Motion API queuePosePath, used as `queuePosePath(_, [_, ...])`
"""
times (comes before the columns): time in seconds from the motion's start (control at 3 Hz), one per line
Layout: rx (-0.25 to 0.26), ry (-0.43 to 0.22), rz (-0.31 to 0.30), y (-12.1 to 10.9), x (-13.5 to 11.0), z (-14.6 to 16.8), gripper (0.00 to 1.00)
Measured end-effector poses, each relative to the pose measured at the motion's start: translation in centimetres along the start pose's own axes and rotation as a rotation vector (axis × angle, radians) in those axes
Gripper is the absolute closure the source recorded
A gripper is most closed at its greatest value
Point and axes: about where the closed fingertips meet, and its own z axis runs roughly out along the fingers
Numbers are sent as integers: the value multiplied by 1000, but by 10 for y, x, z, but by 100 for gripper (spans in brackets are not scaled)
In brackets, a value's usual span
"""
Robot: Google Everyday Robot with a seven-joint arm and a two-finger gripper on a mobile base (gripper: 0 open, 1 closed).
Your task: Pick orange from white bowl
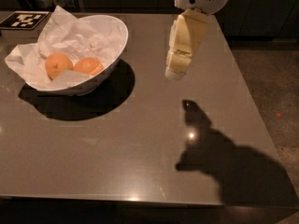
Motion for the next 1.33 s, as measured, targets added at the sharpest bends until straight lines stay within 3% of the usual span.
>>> queuePosePath(0.33, [10, -15, 12, -4, -10, 1, 0])
queuePosePath(0.67, [0, -8, -4, -12, -35, 7, 0])
queuePosePath(1.0, [-26, -1, -78, -21, -76, 21, 0])
queuePosePath(1.33, [-10, -28, -91, -25, -90, 22, 0])
